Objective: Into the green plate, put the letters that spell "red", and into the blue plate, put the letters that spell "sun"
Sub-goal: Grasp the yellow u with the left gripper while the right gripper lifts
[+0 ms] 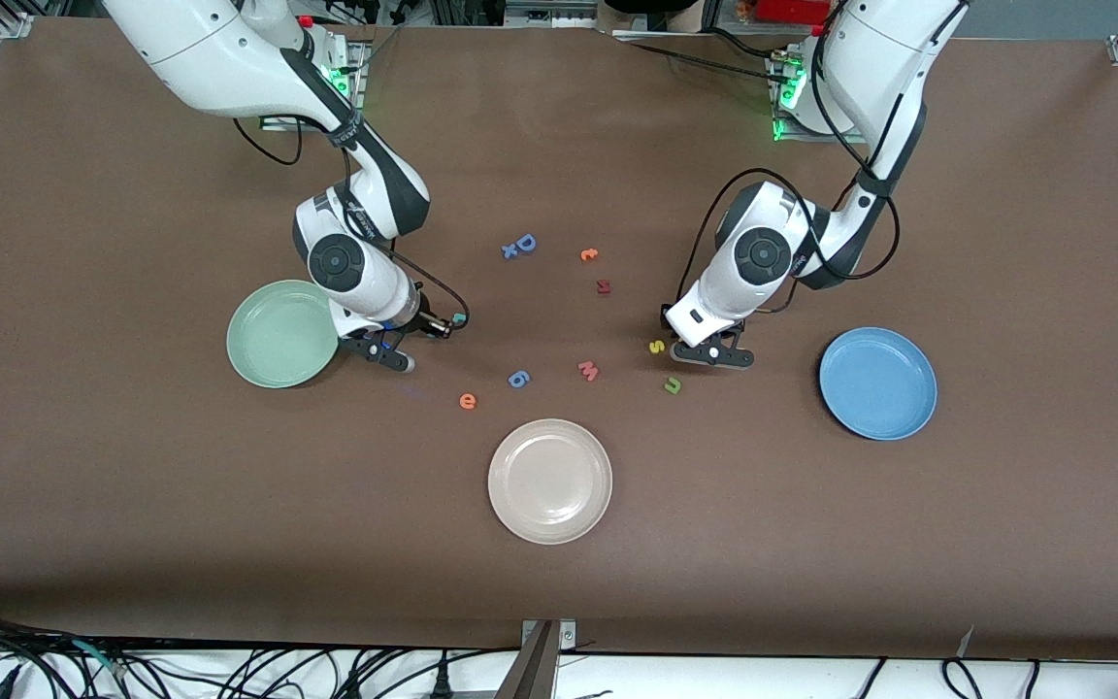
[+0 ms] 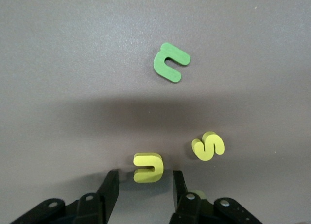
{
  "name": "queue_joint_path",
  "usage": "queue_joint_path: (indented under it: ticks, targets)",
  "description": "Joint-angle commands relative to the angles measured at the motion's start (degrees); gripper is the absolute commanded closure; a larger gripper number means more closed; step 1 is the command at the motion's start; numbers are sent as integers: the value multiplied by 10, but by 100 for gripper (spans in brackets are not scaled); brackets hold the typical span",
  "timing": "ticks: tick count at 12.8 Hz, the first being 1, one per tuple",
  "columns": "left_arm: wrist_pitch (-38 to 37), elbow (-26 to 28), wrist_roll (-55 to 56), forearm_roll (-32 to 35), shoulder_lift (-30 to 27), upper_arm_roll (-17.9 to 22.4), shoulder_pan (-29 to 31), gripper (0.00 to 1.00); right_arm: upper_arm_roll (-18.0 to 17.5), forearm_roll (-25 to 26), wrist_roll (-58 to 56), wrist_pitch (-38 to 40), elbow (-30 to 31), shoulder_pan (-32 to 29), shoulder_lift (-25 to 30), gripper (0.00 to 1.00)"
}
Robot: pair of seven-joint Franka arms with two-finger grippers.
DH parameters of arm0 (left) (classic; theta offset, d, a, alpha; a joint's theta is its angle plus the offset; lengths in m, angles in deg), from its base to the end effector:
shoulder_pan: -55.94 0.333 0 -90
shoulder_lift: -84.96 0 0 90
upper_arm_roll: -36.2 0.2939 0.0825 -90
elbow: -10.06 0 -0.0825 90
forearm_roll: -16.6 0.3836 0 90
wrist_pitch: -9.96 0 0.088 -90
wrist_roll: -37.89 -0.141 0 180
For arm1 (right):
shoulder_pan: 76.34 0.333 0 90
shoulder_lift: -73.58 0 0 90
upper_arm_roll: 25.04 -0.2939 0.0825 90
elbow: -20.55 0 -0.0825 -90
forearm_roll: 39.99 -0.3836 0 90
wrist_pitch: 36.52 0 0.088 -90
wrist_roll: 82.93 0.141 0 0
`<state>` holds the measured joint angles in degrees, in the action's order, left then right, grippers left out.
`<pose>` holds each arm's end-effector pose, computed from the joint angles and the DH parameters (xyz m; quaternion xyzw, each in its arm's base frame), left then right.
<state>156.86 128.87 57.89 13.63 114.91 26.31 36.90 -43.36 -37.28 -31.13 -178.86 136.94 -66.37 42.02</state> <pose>0.4987 -0.2817 0.1220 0.9973 -0.0451 -0.0357 0.0463 0.5046 0.2806 0.1259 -0.9761 0.2031 0.0709 0.0312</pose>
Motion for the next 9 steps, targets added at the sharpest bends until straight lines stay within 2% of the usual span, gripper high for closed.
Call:
queue_joint_path:
  ticks: [1,2,4,5,9]
  targets:
    - [18,-12,6,14,19,1,-2,51,17,7,-24,91,-2,0,65,92]
    - [18,-12,6,14,20,1,-2,58,31,7,-48,127,-2,0,82,96]
    - [18,-11,6,14,22,1,0,77,74,7,-123,165,-2,0,110,99]
    - [17,-12,4,15,20,1,2,81,99,6,-161,194,-2,0,122,100]
    - [3,-12,2,15,0,3,3,86,207,5,-343,206,2,-1,120,100]
